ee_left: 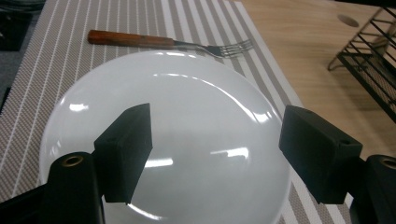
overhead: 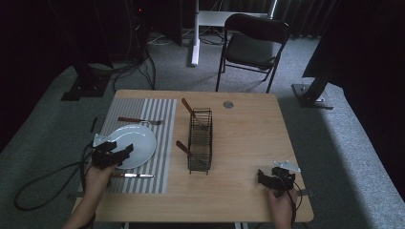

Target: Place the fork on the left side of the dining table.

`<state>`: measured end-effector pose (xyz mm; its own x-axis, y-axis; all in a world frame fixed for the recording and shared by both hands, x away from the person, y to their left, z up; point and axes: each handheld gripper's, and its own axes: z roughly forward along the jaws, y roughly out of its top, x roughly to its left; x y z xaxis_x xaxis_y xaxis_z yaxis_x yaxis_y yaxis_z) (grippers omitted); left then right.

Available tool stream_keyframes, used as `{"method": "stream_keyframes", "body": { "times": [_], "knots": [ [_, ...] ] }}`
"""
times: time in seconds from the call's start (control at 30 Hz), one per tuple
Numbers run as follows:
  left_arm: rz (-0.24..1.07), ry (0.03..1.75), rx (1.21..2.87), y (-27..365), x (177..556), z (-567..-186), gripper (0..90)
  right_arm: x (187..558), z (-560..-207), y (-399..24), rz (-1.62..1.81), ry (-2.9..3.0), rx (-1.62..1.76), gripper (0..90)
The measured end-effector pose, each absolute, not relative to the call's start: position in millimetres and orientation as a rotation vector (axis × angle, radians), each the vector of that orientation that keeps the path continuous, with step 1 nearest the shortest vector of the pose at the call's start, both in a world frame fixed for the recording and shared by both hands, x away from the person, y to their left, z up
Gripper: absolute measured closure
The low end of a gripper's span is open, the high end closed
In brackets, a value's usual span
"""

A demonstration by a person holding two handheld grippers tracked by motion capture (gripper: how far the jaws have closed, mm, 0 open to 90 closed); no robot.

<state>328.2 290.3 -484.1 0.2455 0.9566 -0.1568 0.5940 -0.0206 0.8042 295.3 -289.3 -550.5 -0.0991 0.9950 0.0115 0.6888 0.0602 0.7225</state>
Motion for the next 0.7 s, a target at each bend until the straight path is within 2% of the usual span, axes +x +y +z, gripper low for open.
{"method": "stream_keyframes", "body": {
  "times": [0.5,0.7],
  "knots": [
    [0.653,1.418,1.712,283.2,275.1,-498.5,25.9,295.3,-550.5,-289.3,0.799,1.843,1.676,13.0],
    [0.625,1.427,1.702,287.0,262.9,-502.8,25.9,295.3,-550.5,-289.3,0.799,1.842,1.678,13.0]
  ]
}}
